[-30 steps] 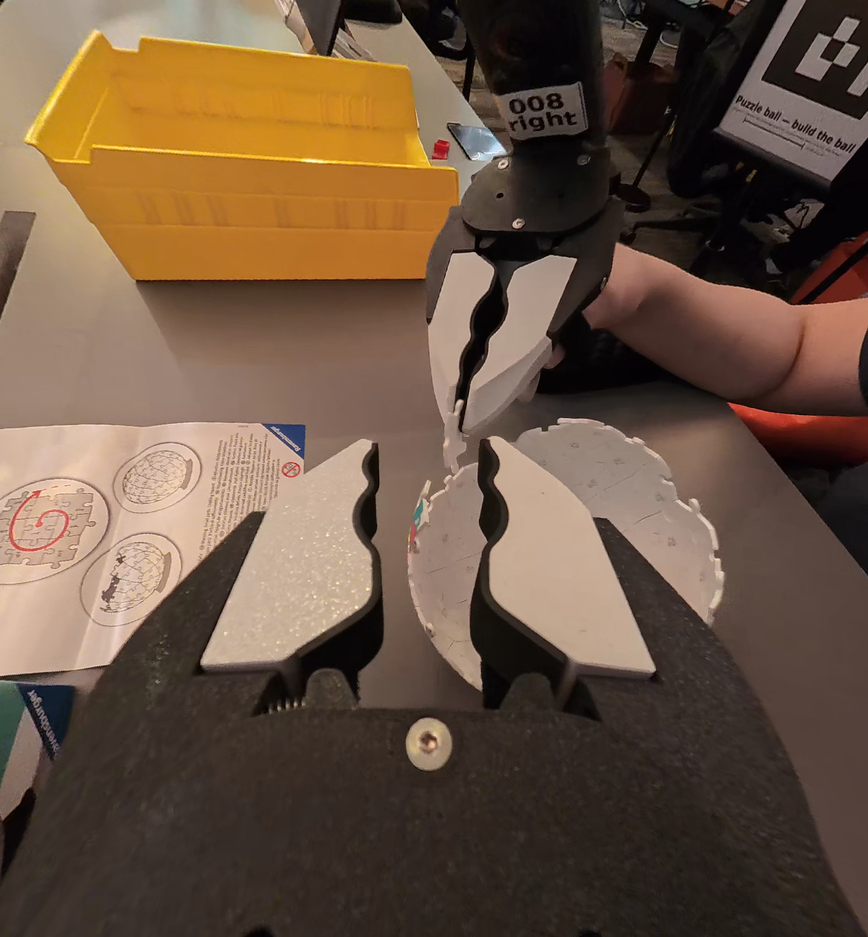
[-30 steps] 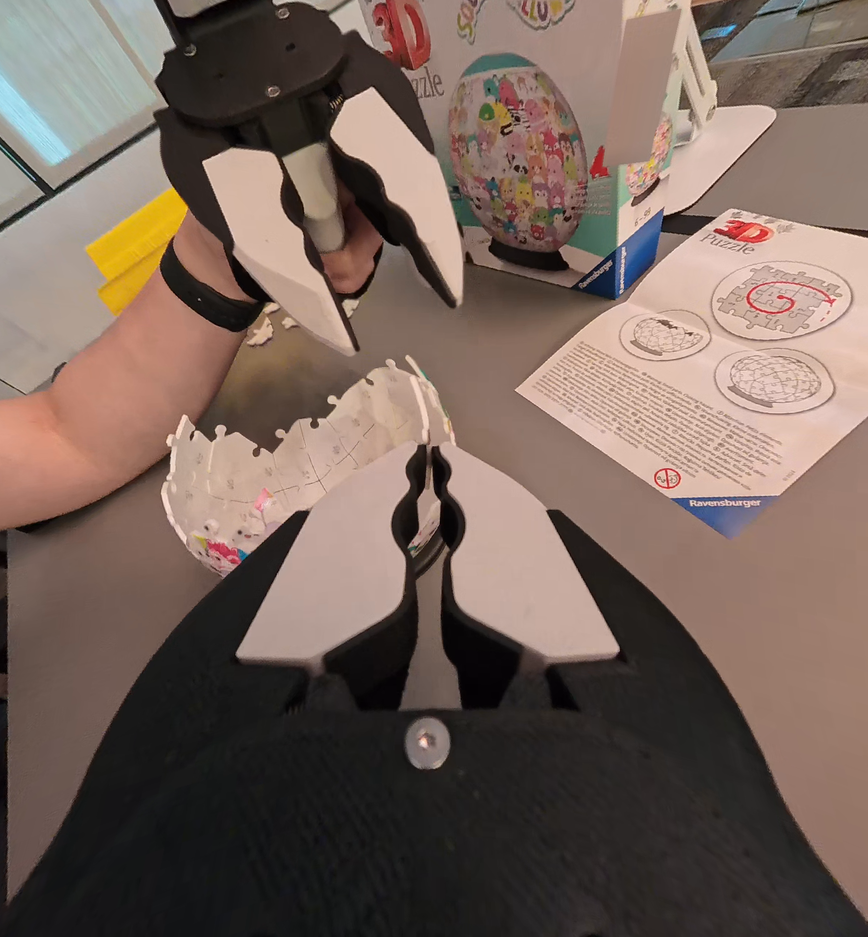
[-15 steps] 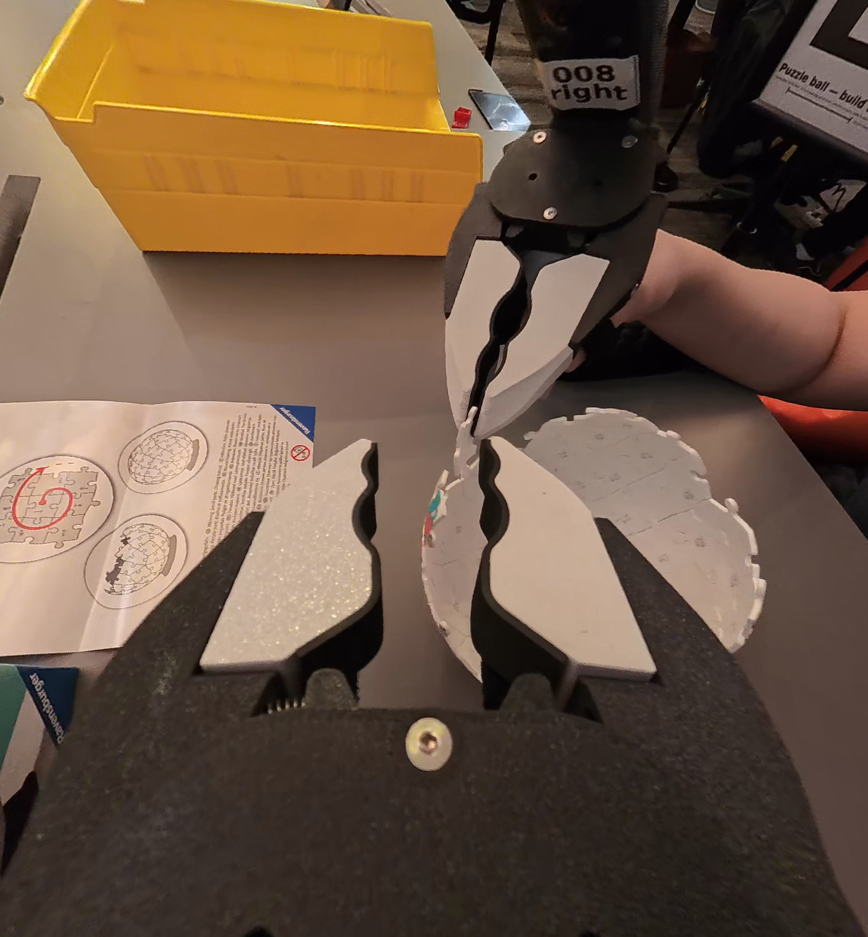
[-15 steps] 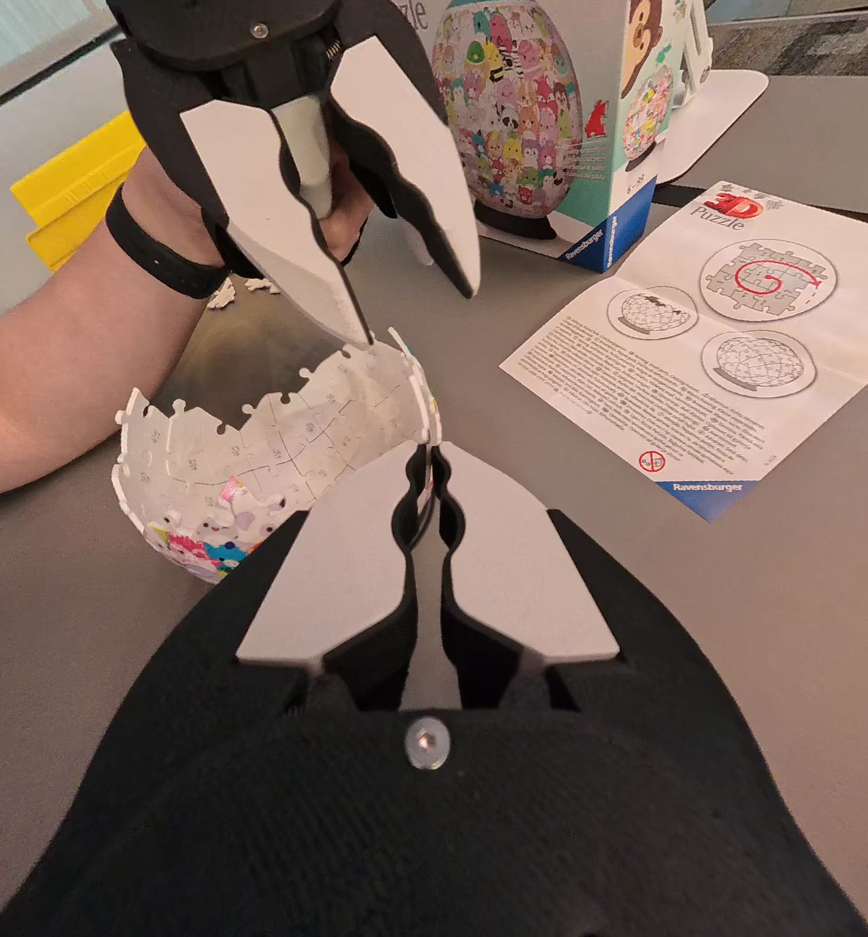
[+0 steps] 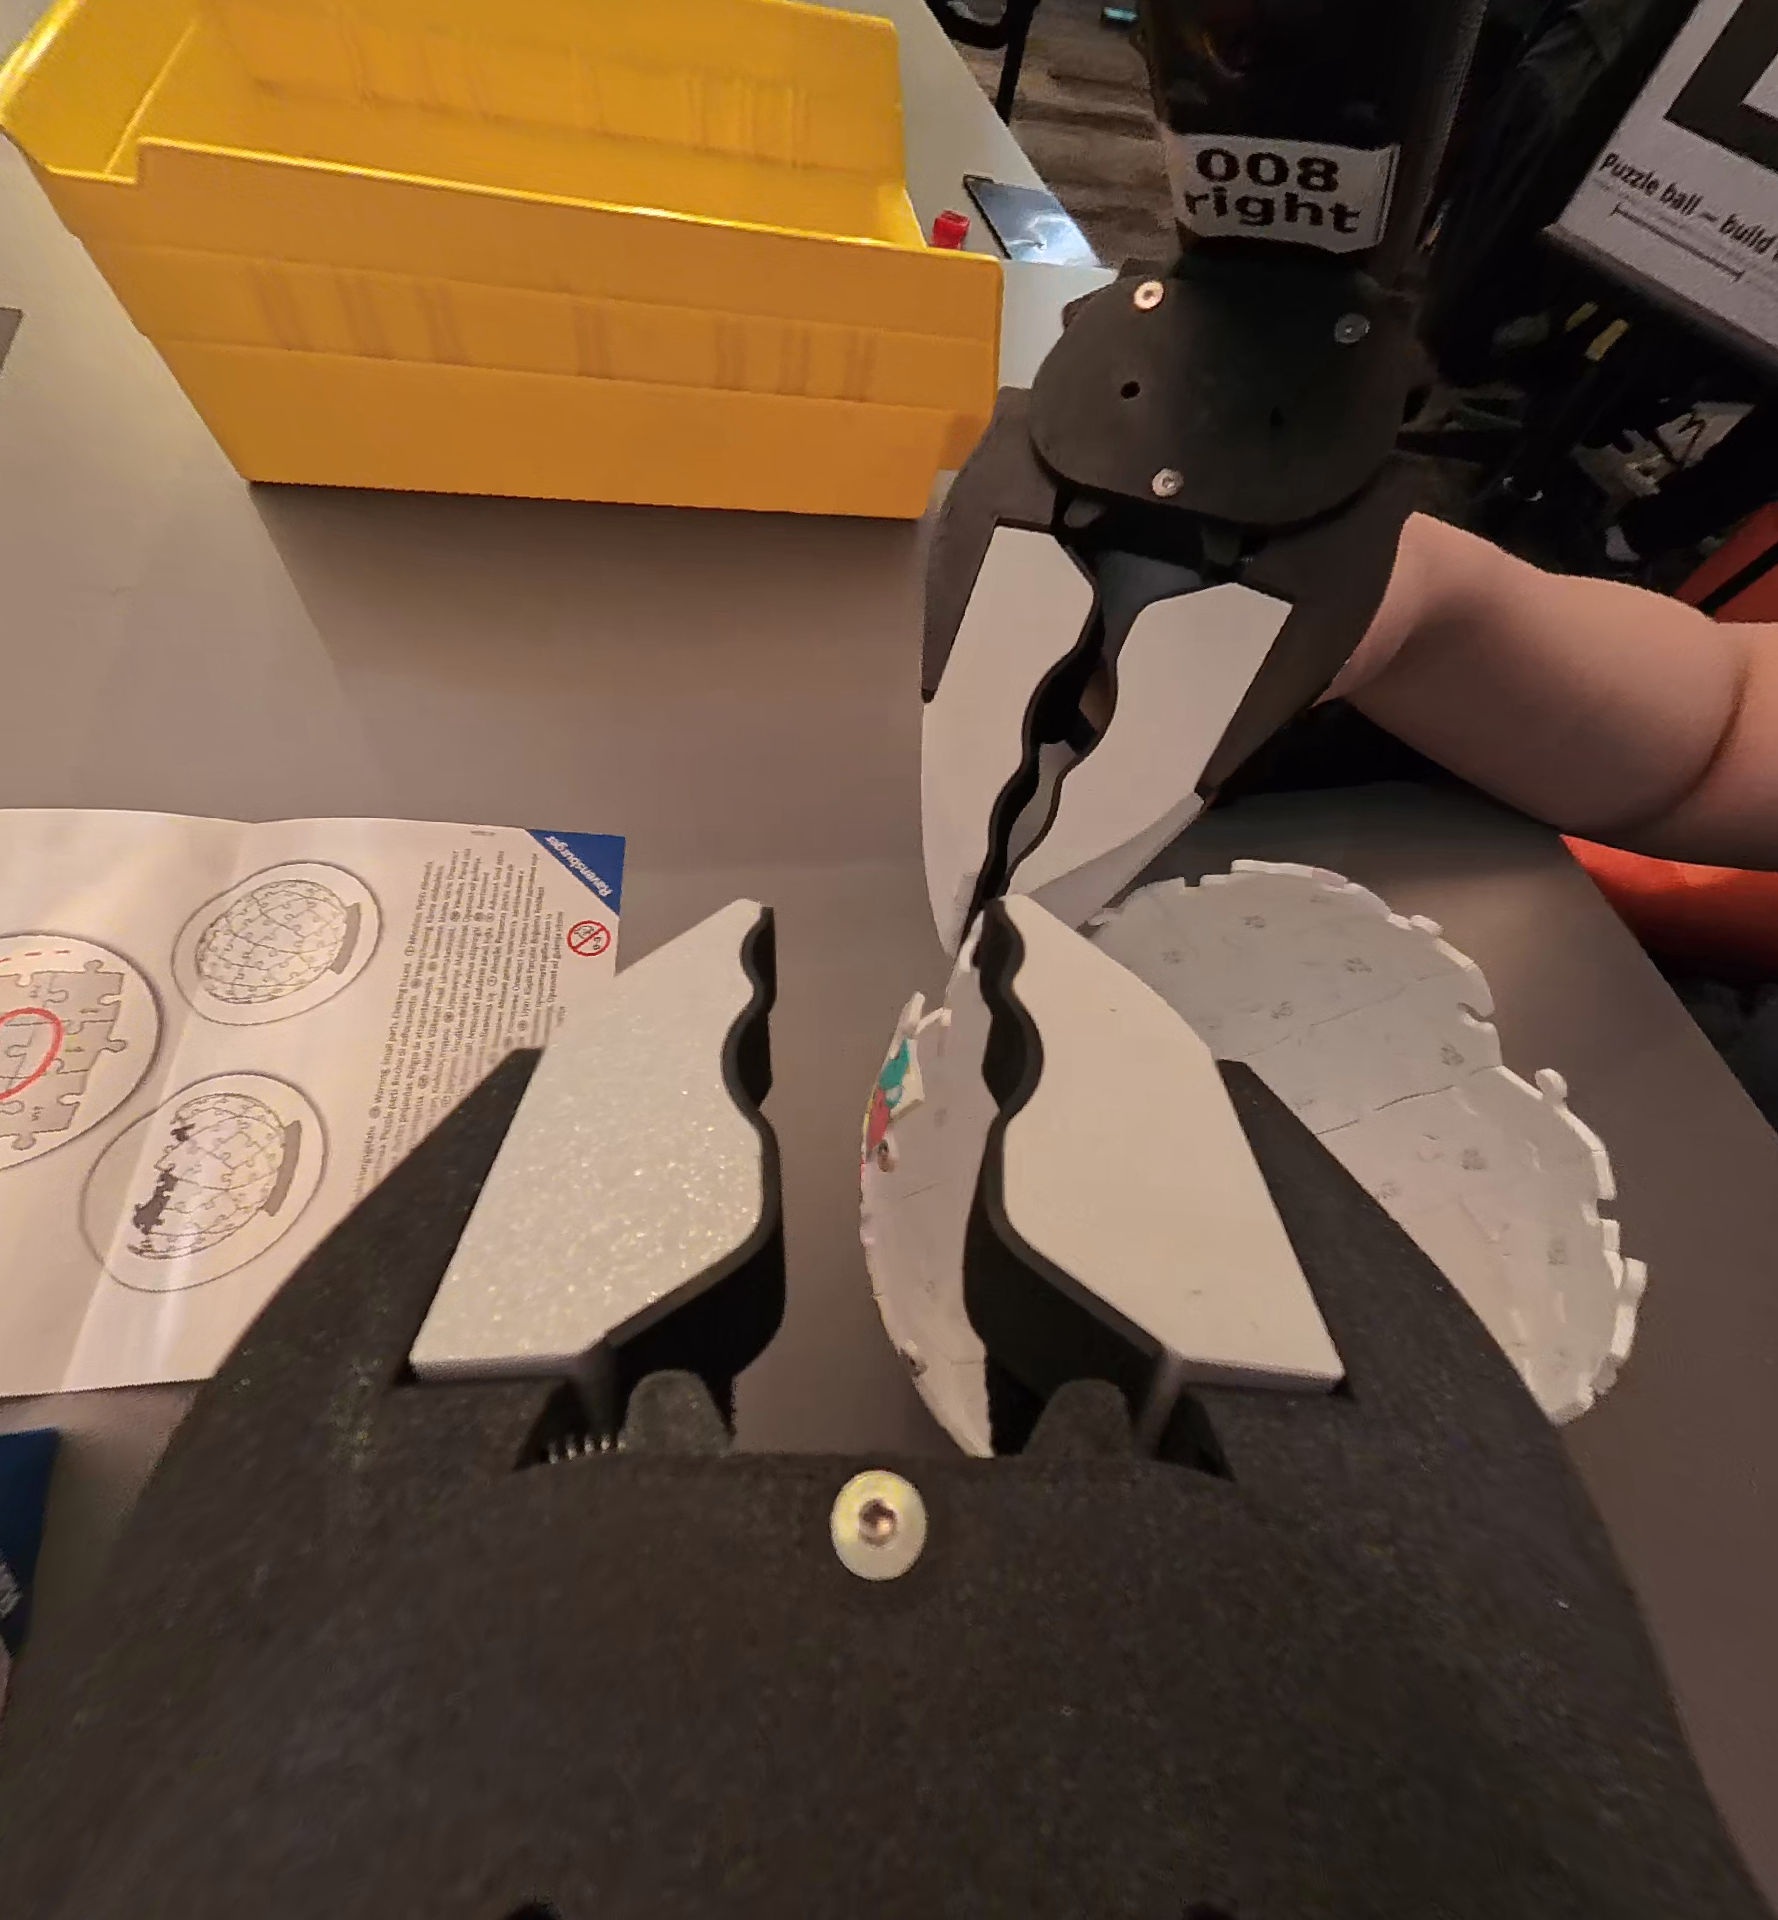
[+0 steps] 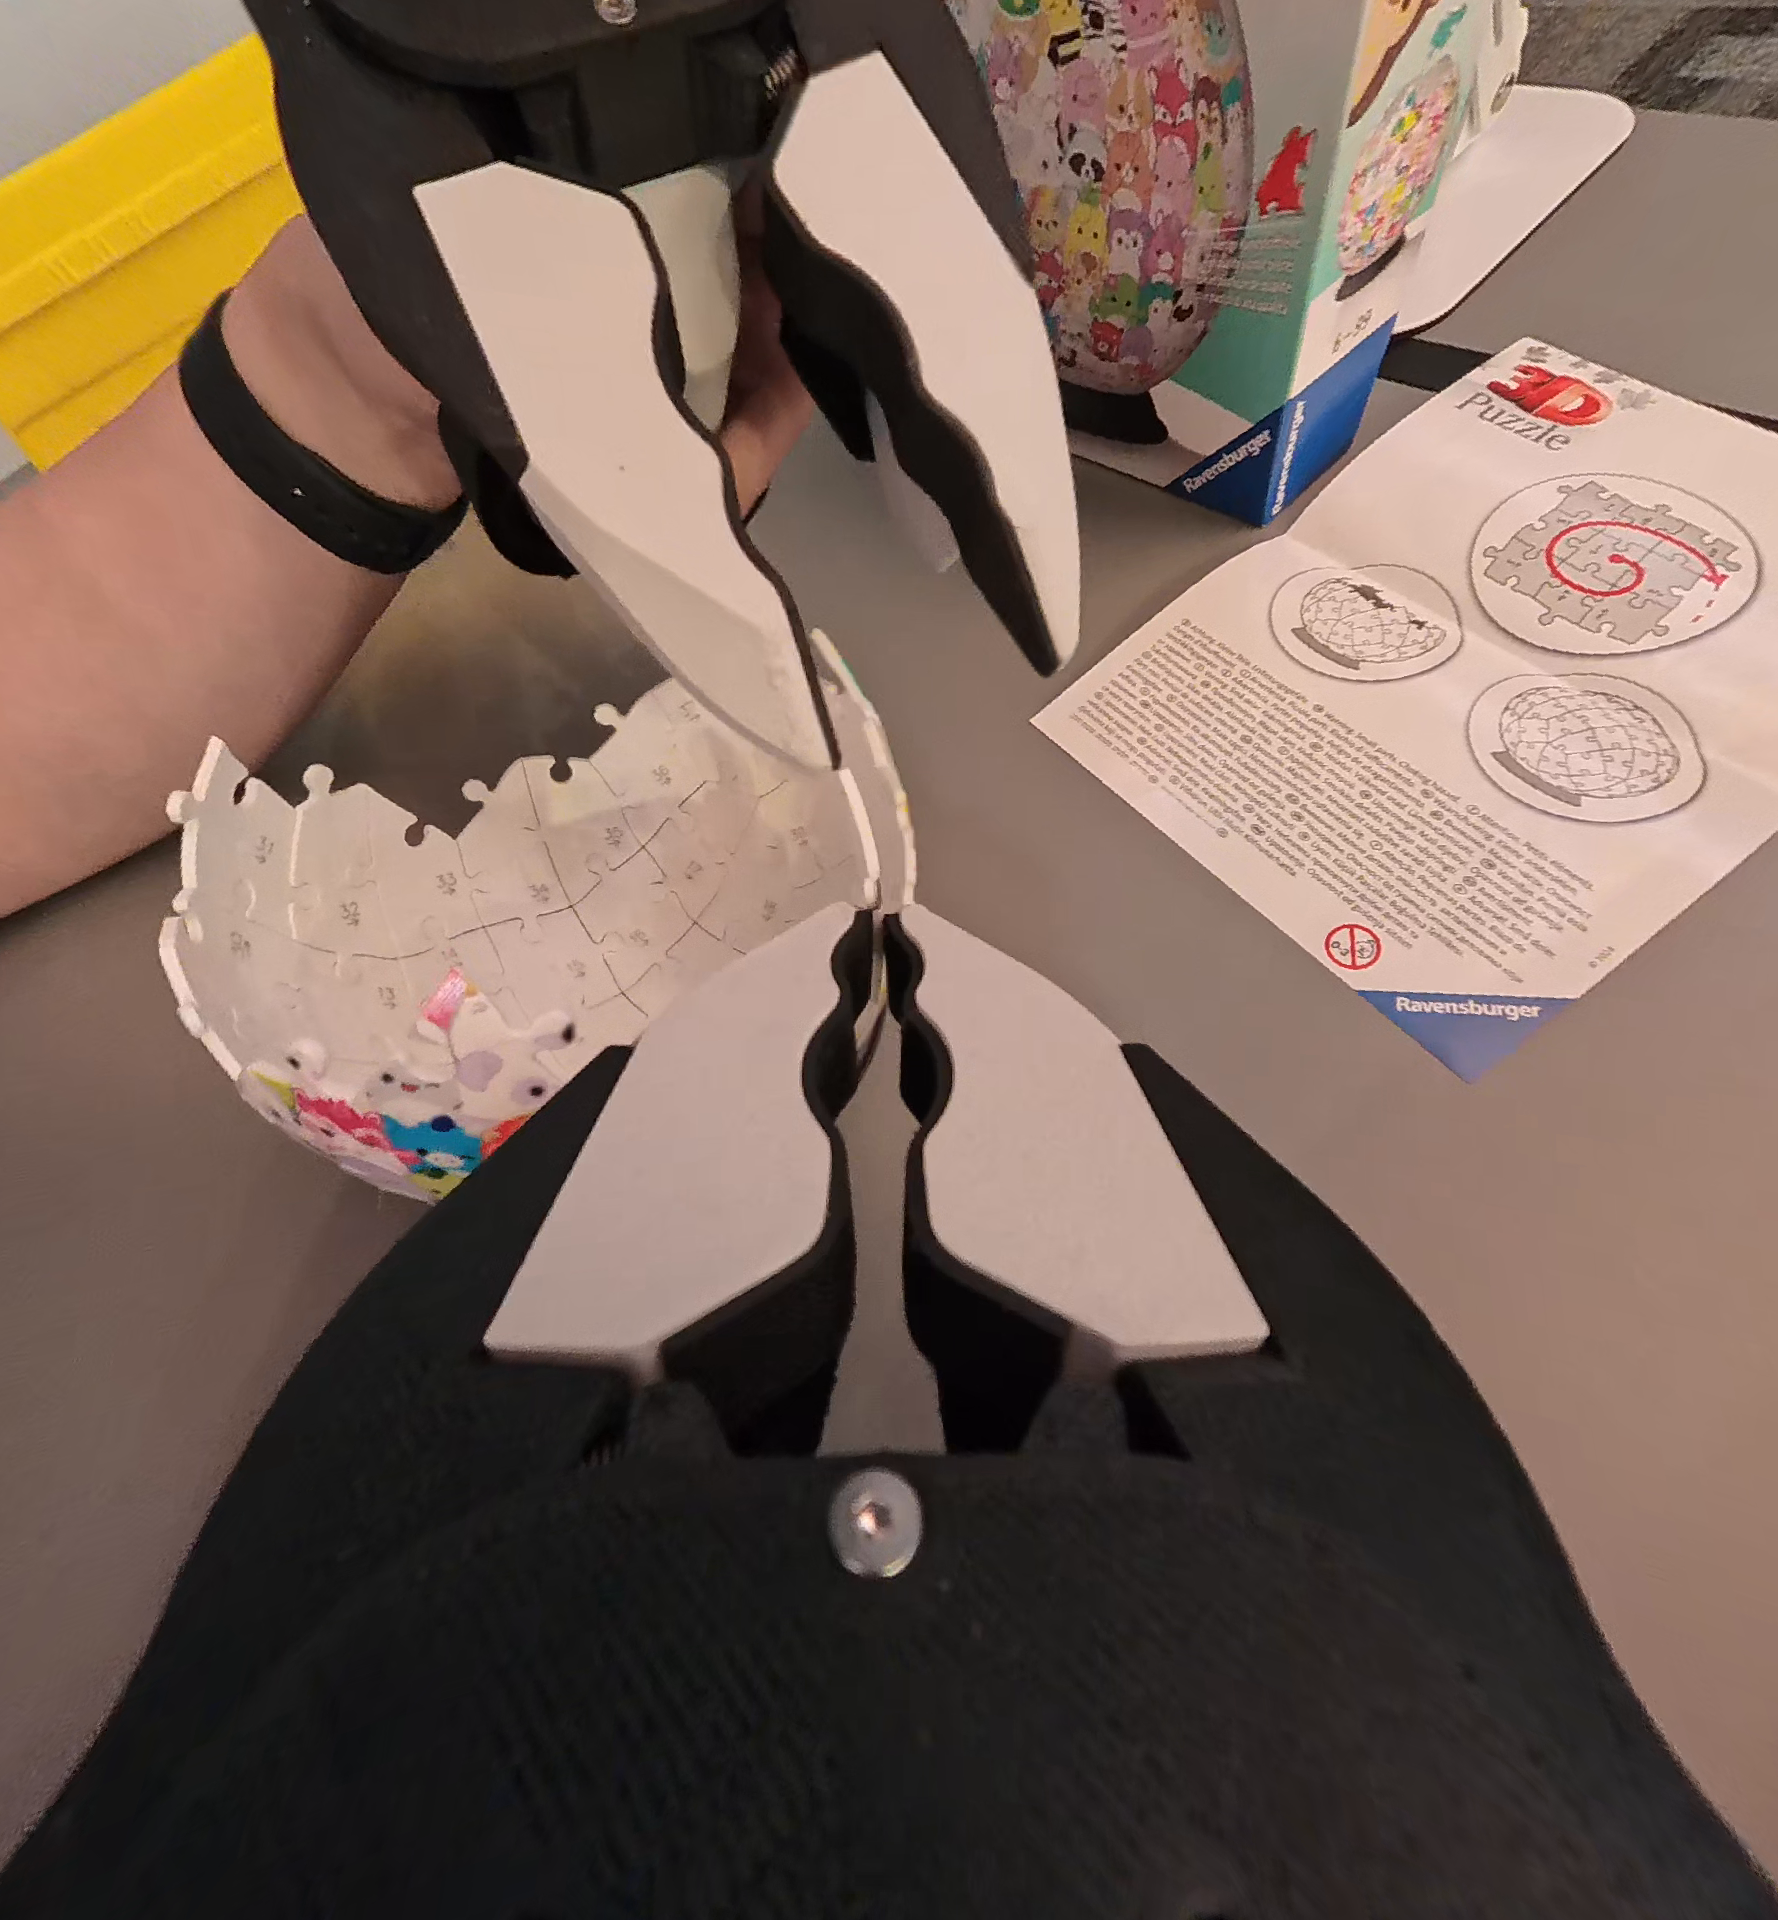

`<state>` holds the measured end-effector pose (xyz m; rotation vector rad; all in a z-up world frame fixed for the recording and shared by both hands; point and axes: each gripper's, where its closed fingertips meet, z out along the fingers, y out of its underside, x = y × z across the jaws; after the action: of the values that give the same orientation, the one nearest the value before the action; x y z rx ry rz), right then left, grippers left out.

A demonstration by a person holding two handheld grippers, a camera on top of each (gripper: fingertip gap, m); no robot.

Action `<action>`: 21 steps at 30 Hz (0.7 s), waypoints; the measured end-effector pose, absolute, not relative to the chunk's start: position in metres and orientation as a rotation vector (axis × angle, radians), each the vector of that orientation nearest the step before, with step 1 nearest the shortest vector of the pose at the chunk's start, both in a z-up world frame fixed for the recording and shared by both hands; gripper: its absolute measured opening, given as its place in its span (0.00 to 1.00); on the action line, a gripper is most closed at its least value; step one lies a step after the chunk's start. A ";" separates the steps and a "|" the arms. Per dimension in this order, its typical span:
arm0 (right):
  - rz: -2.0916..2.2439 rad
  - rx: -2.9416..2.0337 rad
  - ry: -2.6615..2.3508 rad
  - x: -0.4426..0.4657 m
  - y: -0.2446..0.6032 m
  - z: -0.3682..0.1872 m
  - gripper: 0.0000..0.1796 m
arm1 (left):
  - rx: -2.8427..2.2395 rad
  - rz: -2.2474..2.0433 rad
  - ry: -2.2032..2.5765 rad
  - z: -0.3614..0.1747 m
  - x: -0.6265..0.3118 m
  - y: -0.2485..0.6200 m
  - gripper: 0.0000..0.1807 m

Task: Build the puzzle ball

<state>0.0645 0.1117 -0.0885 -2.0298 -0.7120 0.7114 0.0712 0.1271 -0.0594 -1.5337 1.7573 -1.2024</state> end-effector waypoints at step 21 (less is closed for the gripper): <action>0.605 -2.044 -0.747 0.065 0.115 -0.093 0.02 | -1.477 -1.122 1.836 -0.069 0.067 0.126 0.30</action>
<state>0.0654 0.1155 -0.0933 -2.0445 -0.7465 0.6047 0.0672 0.1263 -0.0692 -1.4765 1.8360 -1.1218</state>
